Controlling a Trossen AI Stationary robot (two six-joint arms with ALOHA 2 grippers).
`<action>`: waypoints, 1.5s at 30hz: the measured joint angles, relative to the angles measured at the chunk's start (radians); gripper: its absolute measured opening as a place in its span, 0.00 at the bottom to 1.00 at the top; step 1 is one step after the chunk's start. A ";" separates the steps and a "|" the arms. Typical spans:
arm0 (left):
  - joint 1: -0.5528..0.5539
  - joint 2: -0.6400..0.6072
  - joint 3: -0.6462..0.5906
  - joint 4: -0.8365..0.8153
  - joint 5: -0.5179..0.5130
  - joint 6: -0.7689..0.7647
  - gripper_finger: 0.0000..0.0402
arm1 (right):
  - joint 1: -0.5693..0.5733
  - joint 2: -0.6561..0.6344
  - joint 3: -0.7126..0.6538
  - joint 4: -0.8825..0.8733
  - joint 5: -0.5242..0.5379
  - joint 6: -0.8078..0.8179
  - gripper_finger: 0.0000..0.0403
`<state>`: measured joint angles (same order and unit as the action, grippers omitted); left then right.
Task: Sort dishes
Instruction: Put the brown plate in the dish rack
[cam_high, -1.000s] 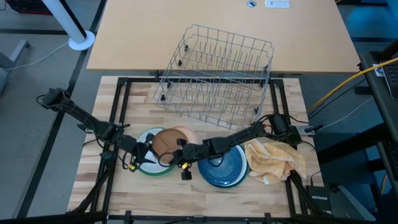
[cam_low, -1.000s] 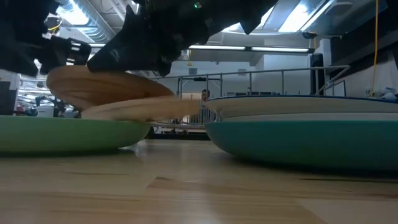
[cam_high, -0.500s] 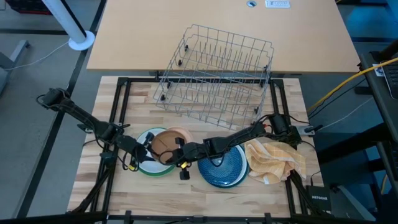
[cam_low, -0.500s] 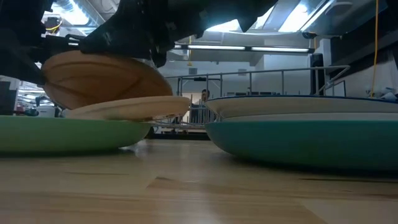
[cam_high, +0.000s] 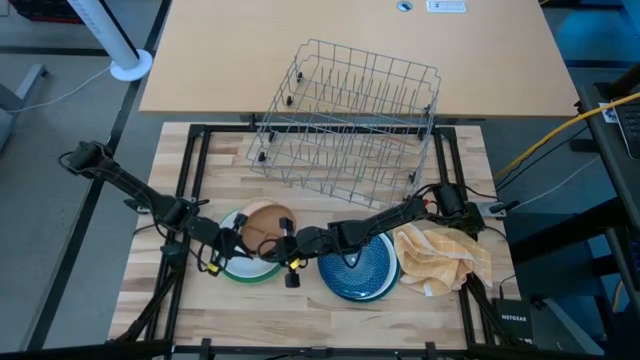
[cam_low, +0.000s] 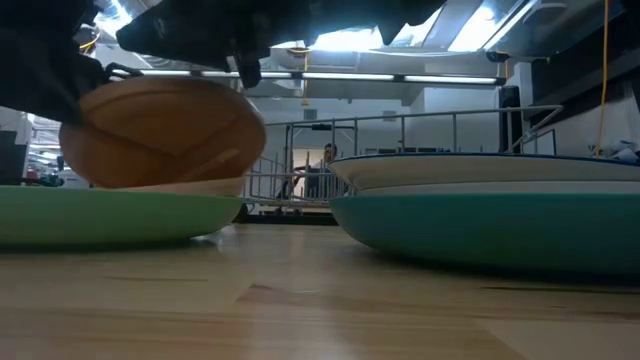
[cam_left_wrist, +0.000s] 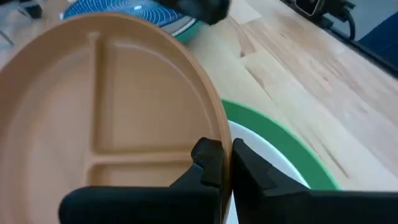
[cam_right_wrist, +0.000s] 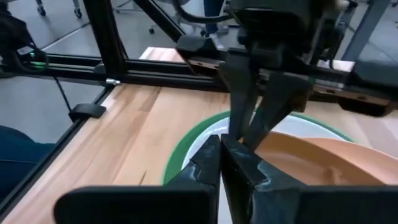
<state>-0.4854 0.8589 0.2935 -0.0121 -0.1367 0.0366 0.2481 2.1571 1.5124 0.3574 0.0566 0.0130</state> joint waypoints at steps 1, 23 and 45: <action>0.000 0.000 0.000 0.005 0.004 -0.013 0.01 | 0.000 0.000 0.000 -0.002 -0.003 0.000 0.04; 0.003 -0.076 0.138 0.058 -0.034 -0.052 0.00 | -0.002 0.000 0.387 -0.356 0.118 -0.318 0.28; 0.206 -0.076 0.323 0.409 -0.145 -0.061 0.01 | -0.007 -0.202 0.810 -0.653 0.754 -0.782 0.29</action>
<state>-0.2793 0.7826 0.6170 0.3968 -0.2813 -0.0248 0.2410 1.9555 2.3226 -0.2957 0.8105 -0.7688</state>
